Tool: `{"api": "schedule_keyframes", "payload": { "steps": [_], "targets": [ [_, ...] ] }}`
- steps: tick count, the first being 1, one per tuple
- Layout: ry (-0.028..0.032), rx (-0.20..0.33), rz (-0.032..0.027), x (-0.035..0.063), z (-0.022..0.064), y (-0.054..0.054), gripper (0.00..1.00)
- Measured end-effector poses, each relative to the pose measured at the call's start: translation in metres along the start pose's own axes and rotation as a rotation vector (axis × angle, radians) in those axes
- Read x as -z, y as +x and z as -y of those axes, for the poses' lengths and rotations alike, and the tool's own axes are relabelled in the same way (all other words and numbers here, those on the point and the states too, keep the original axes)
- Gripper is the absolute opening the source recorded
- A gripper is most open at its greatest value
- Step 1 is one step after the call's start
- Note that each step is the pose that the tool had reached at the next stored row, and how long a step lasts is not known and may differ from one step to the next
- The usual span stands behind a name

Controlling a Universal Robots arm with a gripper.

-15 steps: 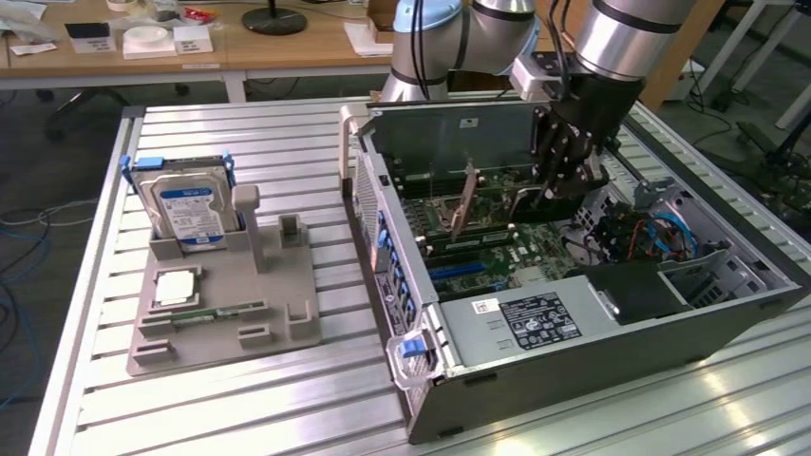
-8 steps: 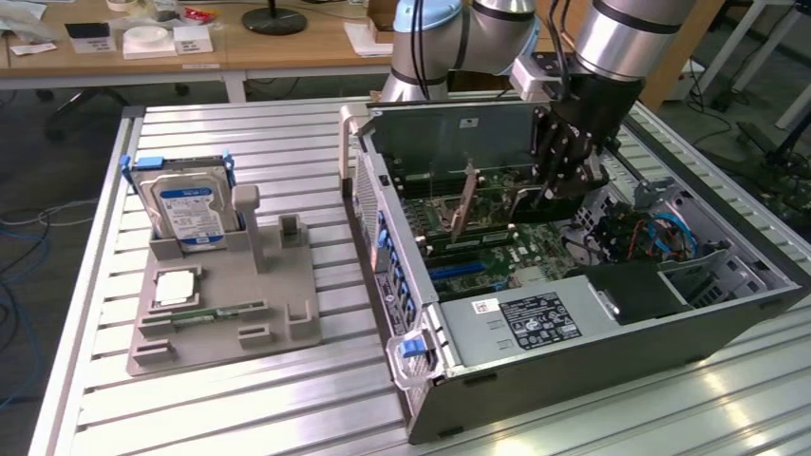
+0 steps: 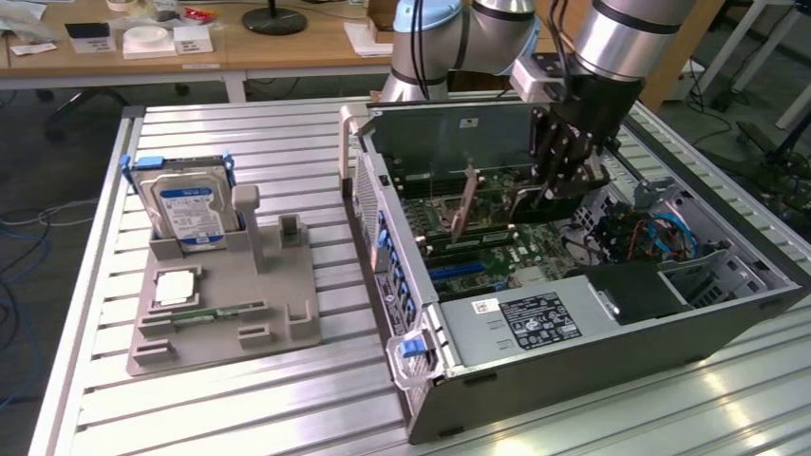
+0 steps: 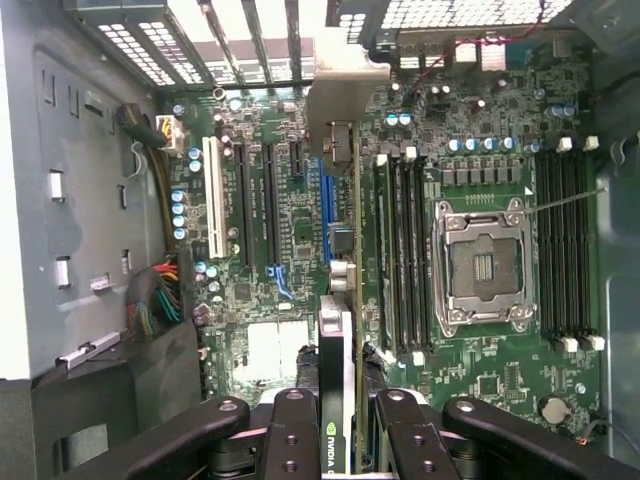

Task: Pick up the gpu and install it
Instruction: 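Insert the gpu into the slot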

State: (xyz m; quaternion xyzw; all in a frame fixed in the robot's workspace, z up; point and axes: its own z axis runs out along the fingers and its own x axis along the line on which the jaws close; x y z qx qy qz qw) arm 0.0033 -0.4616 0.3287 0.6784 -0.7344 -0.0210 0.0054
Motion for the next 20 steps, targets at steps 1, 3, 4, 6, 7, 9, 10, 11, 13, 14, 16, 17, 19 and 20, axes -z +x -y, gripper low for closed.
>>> {"api": "schedule_keyframes", "payload": {
  "steps": [1, 3, 4, 6, 7, 9, 10, 11, 13, 14, 16, 17, 19, 20],
  "targets": [
    [-0.0002, 0.008, -0.0004, 0.0, 0.0, 0.0, 0.26],
    [-0.0006, 0.026, -0.0011, 0.0, 0.0, 0.0, 0.26],
    [-0.0007, 0.033, -0.0013, -0.0001, 0.0, 0.0, 0.26],
    [-0.0007, 0.034, -0.0014, 0.0, 0.0, 0.0, 0.26],
    [-0.0007, 0.034, -0.0013, -0.0001, 0.0, 0.0, 0.26],
    [-0.0008, 0.036, -0.0015, -0.0001, 0.0, 0.0, 0.26],
    [-0.0009, 0.042, -0.0017, -0.0001, 0.0, 0.0, 0.26],
    [-0.001, 0.048, -0.0019, -0.0001, 0.0, 0.0, 0.26],
    [-0.0011, 0.053, -0.0021, -0.0002, 0.0, 0.0, 0.26],
    [-0.0011, 0.055, -0.0022, -0.0001, 0.0, 0.0, 0.26],
    [-0.0012, 0.055, -0.002, -0.0003, -0.0006, -0.0002, 0.26],
    [-0.0012, 0.055, -0.0019, -0.0005, -0.002, -0.0005, 0.26],
    [-0.0011, 0.055, -0.0022, -0.0008, -0.0057, -0.001, 0.26],
    [-0.0011, 0.055, -0.0021, -0.0011, -0.0071, -0.0009, 0.26]
  ]
}}
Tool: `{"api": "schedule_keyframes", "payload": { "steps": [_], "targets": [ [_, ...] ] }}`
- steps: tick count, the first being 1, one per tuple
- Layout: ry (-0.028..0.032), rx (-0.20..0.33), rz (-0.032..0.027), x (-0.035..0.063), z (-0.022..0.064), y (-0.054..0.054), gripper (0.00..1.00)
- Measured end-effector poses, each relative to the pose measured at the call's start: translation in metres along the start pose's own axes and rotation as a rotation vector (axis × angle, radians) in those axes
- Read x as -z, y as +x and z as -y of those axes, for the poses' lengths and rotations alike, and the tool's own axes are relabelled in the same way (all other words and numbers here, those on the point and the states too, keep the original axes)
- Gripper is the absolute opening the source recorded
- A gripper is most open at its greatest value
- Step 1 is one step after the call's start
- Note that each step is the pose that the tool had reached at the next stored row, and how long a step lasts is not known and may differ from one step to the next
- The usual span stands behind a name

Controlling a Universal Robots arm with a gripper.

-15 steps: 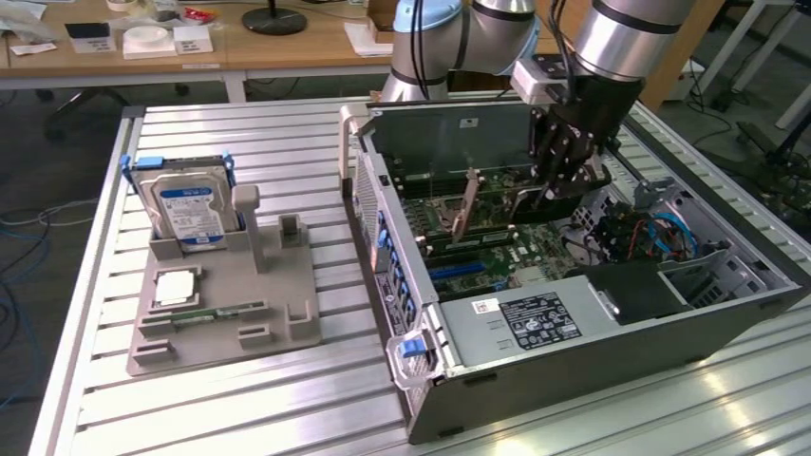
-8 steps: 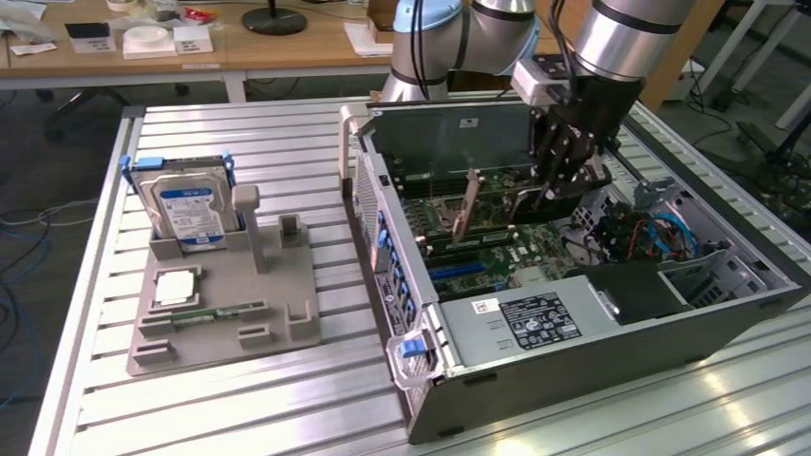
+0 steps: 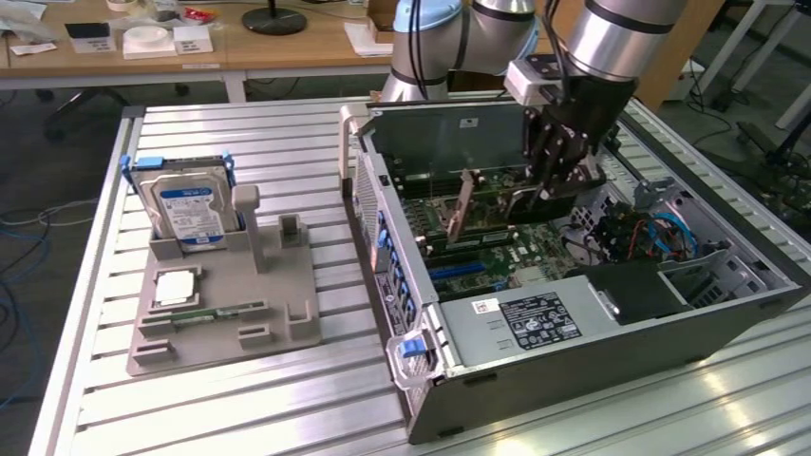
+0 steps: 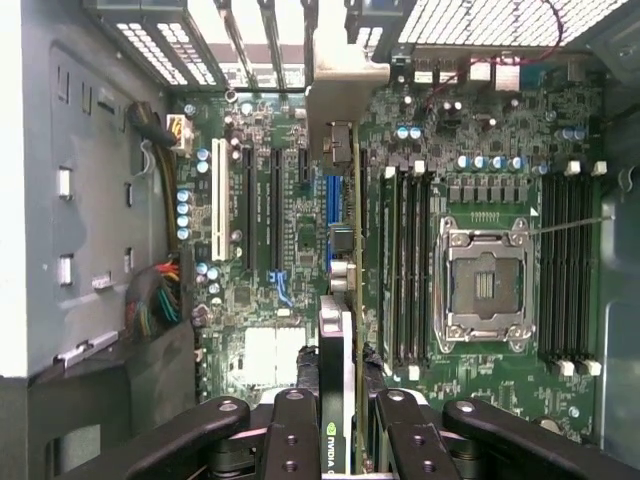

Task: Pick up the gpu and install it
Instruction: 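Insert the gpu into the slot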

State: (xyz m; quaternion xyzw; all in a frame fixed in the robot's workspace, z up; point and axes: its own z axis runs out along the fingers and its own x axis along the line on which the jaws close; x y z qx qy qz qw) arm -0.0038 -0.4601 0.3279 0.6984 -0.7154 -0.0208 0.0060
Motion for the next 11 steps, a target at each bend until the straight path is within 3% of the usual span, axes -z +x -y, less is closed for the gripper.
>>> {"api": "schedule_keyframes", "payload": {
  "steps": [6, 11],
  "targets": [
    [0.0, 0.0, 0.0, -0.0053, -0.0079, 0.0001, 0.26],
    [0.0001, 0.0, 0.0002, -0.0063, -0.008, 0.0001, 0.26]
  ]
}}
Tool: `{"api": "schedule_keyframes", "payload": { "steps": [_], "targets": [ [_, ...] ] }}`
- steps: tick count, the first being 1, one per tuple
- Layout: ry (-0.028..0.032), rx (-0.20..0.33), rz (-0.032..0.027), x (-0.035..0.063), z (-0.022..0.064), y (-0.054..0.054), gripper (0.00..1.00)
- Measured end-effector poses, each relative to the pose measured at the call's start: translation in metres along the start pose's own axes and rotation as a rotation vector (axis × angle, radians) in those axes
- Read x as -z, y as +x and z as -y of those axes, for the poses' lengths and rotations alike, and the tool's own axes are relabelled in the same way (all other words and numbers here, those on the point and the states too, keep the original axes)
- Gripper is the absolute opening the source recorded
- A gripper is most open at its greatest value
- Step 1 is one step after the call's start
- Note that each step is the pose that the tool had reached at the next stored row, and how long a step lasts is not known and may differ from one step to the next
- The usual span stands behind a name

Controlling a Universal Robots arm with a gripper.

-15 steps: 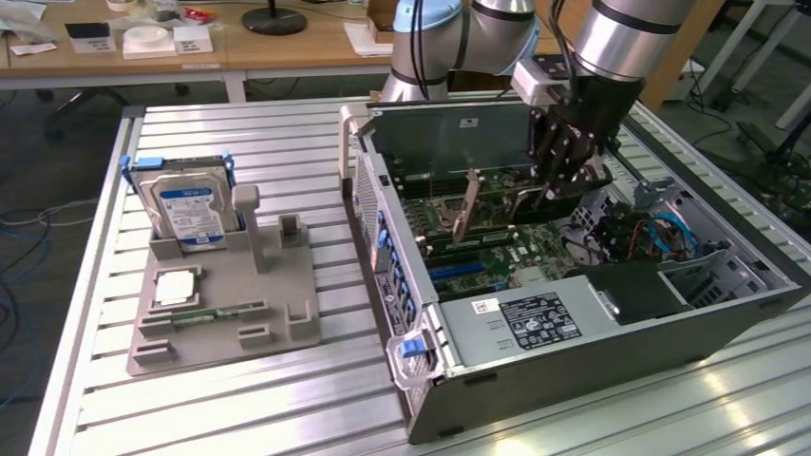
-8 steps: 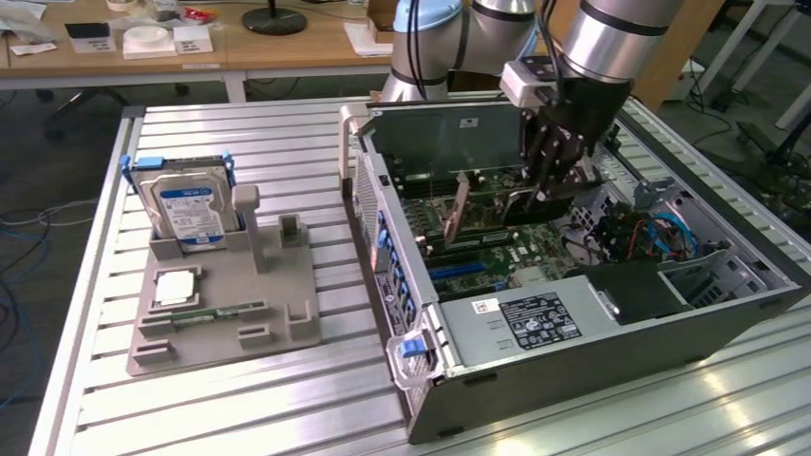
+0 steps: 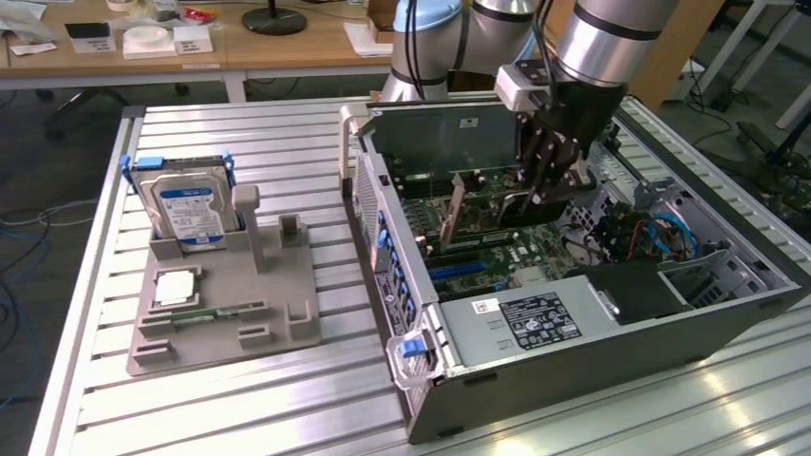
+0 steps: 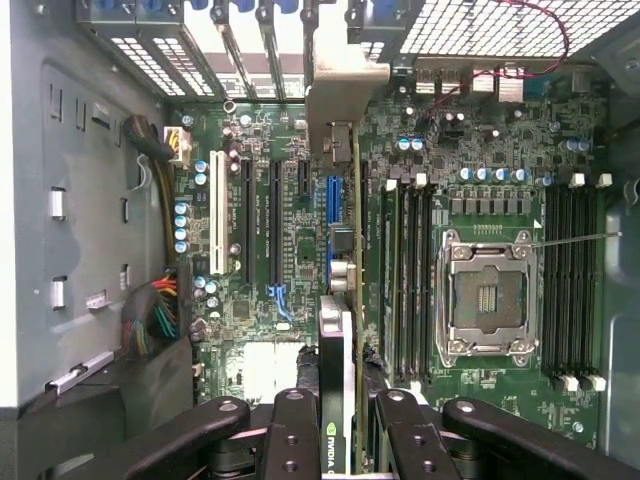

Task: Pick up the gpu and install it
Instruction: 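Insert the gpu into the slot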

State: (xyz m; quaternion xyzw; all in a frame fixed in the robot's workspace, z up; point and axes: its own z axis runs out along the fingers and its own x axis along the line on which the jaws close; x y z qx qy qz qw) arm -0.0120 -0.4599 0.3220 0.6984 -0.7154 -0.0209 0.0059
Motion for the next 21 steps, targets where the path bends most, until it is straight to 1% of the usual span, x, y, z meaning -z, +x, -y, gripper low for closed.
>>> {"api": "schedule_keyframes", "payload": {
  "steps": [4, 8, 11, 16, 19, 21],
  "targets": [
    [0.0, 0.0, -0.0003, -0.0069, 0.0002, 0.0, 0.26],
    [-0.0001, 0.0, -0.0004, -0.0072, 0.0002, 0.0, 0.26],
    [0.0, 0.0, -0.0001, -0.0085, -0.0026, 0.0, 0.26],
    [0.0, 0.0, -0.0004, -0.0085, -0.0028, 0.0, 0.26],
    [0.0001, 0.0, -0.0001, -0.0121, -0.0026, 0.0, 0.26],
    [0.0, 0.0, -0.0005, -0.0129, -0.0027, 0.0, 0.26]
  ]
}}
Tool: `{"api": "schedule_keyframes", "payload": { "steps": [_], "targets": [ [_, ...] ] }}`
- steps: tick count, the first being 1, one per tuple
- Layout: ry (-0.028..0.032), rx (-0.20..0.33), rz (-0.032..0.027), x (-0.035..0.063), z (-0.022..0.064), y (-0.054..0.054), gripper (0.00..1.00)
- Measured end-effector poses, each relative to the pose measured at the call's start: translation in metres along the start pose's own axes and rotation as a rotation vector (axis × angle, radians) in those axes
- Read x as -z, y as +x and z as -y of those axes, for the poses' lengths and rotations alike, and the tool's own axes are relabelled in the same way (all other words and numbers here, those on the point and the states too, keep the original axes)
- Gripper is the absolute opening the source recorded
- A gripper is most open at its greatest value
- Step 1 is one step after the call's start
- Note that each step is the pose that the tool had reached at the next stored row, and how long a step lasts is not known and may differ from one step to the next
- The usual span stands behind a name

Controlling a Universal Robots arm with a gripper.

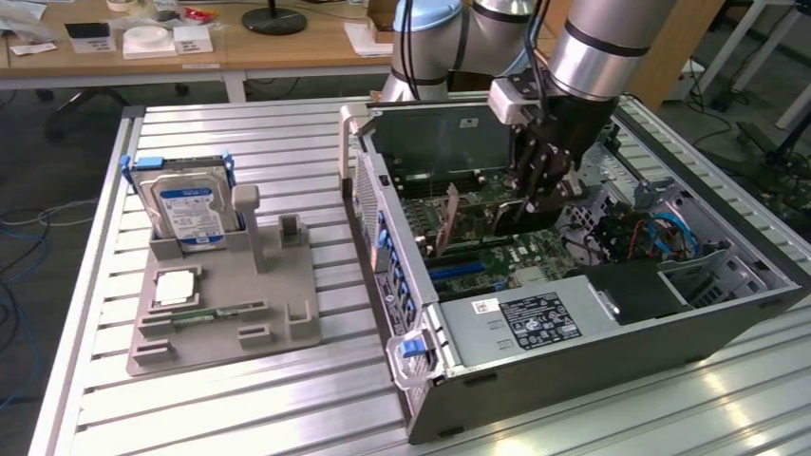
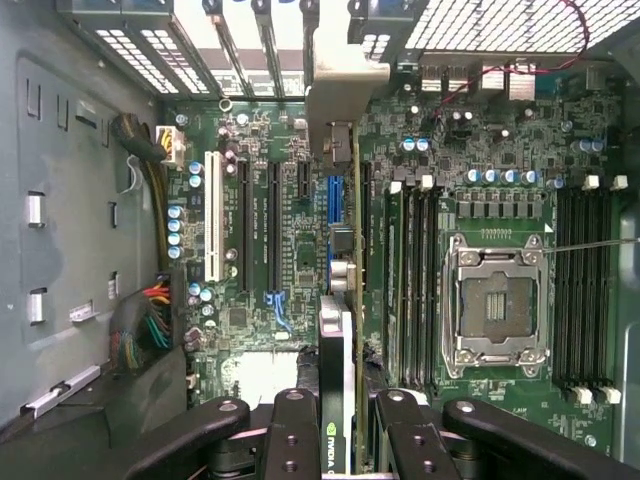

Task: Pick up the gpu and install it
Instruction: 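Insert the gpu into the slot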

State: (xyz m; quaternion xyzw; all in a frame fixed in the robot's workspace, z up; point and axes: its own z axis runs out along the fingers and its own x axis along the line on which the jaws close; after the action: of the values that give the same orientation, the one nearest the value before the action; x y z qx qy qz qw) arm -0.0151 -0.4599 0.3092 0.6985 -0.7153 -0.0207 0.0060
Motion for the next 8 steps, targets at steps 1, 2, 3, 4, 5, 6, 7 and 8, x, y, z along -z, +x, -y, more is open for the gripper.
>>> {"api": "schedule_keyframes", "payload": {
  "steps": [1, 2, 3, 4, 5, 6, 7, 8],
  "targets": [
    [0.0, 0.0, 0.0, 0.0, -0.0001, 0.0, 0.26],
    [0.0, 0.0, 0.0, 0.0, -0.0001, 0.0, 0.26],
    [0.0, 0.0, 0.0, 0.0, -0.0001, 0.0, 0.26],
    [0.0, 0.0, 0.0001, -0.0002, -0.0004, 0.0, 0.26],
    [0.0001, 0.0, 0.0001, -0.0003, -0.0012, 0.0, 0.26],
    [0.0001, 0.0, 0.0002, -0.0006, -0.0022, -0.0001, 0.26],
    [0.0, 0.0, 0.0002, -0.0008, -0.0031, -0.0001, 0.26],
    [0.0, 0.0, 0.0001, -0.0009, -0.004, -0.0002, 0.26]
  ]
}}
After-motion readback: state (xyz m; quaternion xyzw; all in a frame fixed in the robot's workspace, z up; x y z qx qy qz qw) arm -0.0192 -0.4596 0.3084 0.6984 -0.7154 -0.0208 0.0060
